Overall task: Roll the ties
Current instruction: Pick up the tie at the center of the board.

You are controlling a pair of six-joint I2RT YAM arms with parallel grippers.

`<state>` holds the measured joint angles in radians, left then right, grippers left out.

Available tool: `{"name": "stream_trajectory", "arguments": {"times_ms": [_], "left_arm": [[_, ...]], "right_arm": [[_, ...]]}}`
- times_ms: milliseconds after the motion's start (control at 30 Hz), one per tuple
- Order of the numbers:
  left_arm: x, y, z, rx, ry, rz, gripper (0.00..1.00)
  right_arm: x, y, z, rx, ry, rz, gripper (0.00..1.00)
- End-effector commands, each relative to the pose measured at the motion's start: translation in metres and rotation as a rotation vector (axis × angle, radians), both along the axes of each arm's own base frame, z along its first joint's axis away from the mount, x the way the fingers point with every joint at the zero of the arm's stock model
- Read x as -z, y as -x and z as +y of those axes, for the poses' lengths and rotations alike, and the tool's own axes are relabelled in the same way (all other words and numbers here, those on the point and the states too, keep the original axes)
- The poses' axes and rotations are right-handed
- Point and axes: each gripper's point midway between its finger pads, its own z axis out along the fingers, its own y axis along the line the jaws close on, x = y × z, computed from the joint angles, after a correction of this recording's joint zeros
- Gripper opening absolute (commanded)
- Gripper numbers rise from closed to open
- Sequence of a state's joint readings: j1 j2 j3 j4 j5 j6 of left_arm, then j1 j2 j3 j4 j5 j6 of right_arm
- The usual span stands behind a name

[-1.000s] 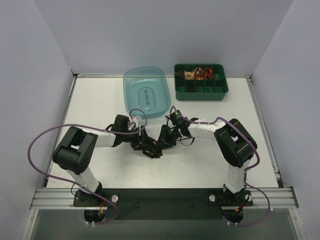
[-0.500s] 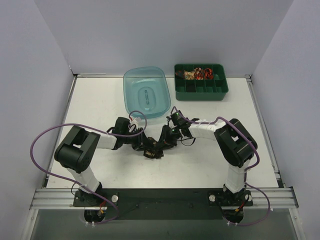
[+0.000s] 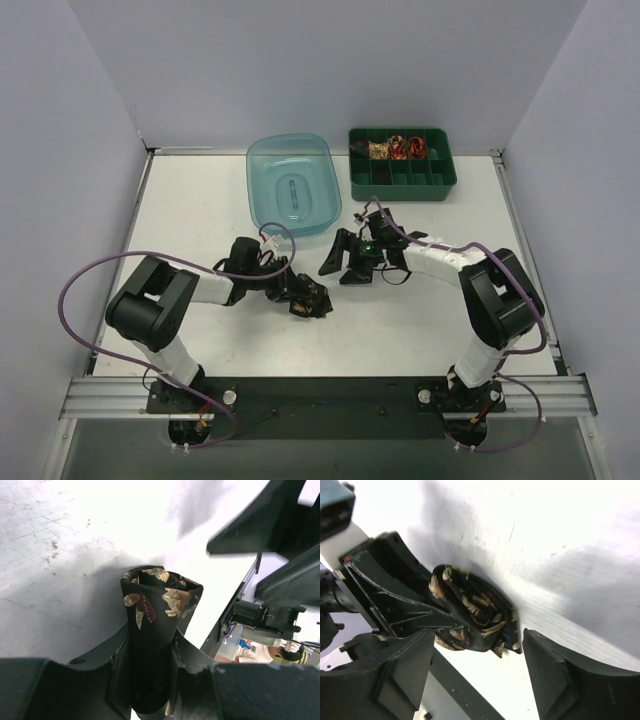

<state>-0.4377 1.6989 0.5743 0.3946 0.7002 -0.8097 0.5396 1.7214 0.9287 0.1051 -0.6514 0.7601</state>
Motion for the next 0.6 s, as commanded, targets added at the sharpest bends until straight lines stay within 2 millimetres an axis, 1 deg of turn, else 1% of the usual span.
{"name": "stream_trajectory", "arguments": {"times_ms": [0, 33, 67, 100, 133, 167, 233, 267, 333, 367, 467, 567], "left_arm": [[-0.039, -0.016, -0.004, -0.003, 0.083, -0.155, 0.00], [-0.046, -0.017, -0.004, -0.001, 0.091, -0.178, 0.00], [-0.050, -0.018, -0.005, 0.000, 0.101, -0.195, 0.00], [-0.055, -0.020, -0.005, 0.003, 0.109, -0.213, 0.00], [-0.063, -0.021, -0.006, 0.004, 0.120, -0.236, 0.00], [-0.067, -0.023, -0.006, 0.005, 0.128, -0.254, 0.00], [-0.076, -0.024, -0.007, 0.017, 0.142, -0.282, 0.00], [-0.078, -0.024, -0.008, 0.023, 0.147, -0.292, 0.00], [-0.084, -0.024, -0.009, 0.041, 0.160, -0.310, 0.00], [-0.085, -0.023, -0.010, 0.047, 0.161, -0.313, 0.00], [-0.090, -0.023, -0.010, 0.055, 0.160, -0.329, 0.00], [-0.103, -0.021, -0.011, 0.071, 0.183, -0.367, 0.00]], "right_arm": [[-0.030, -0.012, -0.008, -0.034, -0.055, -0.164, 0.76], [-0.033, -0.011, -0.008, -0.051, -0.069, -0.174, 0.79], [-0.035, -0.010, -0.007, -0.067, -0.083, -0.190, 0.83], [-0.036, -0.011, -0.006, -0.083, -0.097, -0.216, 0.84], [-0.039, -0.004, -0.002, -0.120, -0.133, -0.213, 0.85], [-0.045, -0.007, 0.002, -0.136, -0.173, -0.251, 0.86], [-0.044, -0.002, 0.003, -0.154, -0.203, -0.254, 0.87], [-0.054, -0.003, 0.007, -0.176, -0.247, -0.291, 0.87], [-0.058, -0.001, 0.008, -0.184, -0.269, -0.318, 0.87], [-0.066, -0.001, 0.009, -0.196, -0.293, -0.349, 0.87], [-0.077, -0.004, 0.005, -0.192, -0.261, -0.418, 0.87], [-0.078, -0.007, -0.002, -0.210, -0.206, -0.457, 0.87]]}}
